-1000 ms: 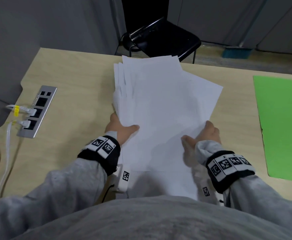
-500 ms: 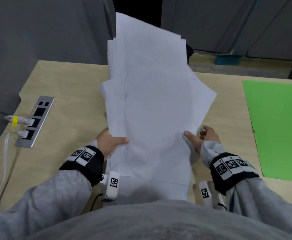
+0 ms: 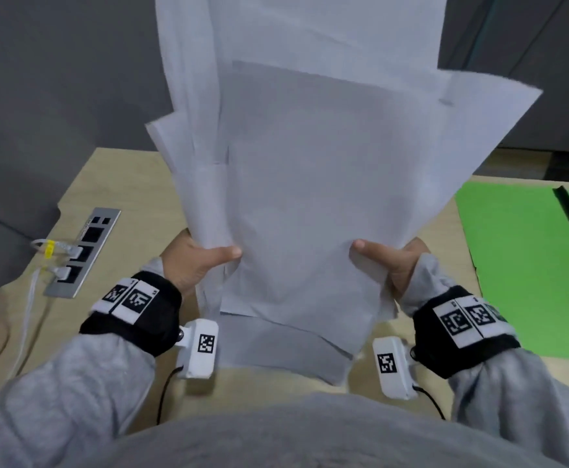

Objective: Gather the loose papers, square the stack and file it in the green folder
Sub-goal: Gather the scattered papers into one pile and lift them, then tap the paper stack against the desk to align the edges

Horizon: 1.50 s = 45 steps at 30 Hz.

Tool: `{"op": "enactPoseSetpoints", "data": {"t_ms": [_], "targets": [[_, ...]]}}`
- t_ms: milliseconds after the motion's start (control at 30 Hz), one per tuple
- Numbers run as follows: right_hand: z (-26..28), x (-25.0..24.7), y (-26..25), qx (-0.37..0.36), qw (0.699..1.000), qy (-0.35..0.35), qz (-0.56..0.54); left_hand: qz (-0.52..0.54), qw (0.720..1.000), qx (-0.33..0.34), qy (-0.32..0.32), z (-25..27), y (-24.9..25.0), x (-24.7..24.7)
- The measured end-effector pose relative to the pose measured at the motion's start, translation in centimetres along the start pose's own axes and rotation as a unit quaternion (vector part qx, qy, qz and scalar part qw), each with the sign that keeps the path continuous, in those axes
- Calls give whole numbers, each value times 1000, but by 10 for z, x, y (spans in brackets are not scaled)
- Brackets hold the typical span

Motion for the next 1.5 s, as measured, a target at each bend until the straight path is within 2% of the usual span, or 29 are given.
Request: {"op": "enactPoseSetpoints", "data": {"t_ms": [133,267,400,533,667,767,900,1000,1133,1233,1400,1500], "targets": [[10,-4,-37,-113,993,16,28,-9,995,97,26,9,43,4],[28,-14,-61,-162,983,34,80,-24,984,176,18,18,73,5],[44,-20,-74,-120,979,10,166,-47,982,170,72,23,69,-6],[43,-18,-65,-126,972,-25,198,-51,986,155,25,31,57,4],[40,-15,-49,-123,967,-36,219,-69,988,141,5,34,45,8],[40,-17,-48,-128,971,-9,200,-56,989,134,17,34,44,5],[33,-19,-42,-142,970,-33,193,-44,988,150,16,35,45,1],[29,-16,-41,-142,978,-41,145,-27,986,164,10,37,46,1],[32,-11,-46,-141,979,-38,144,-29,991,129,-15,33,46,2],[36,-3,-53,-152,974,-14,166,-63,992,110,12,27,45,4],[42,2,-63,-202,970,-4,133,-104,979,146,94,23,57,8],[43,1,-60,-220,972,-11,84,-60,981,167,74,27,65,8]]}}
Point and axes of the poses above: each hand's wrist, its own z-axis away from the middle knuckle, its own x-axis out of the palm, y = z × x, the point moved 2 cm from there along -z, towards the middle knuckle, and after that the axes turned 1 degree about -x, right-handed, at the moved point
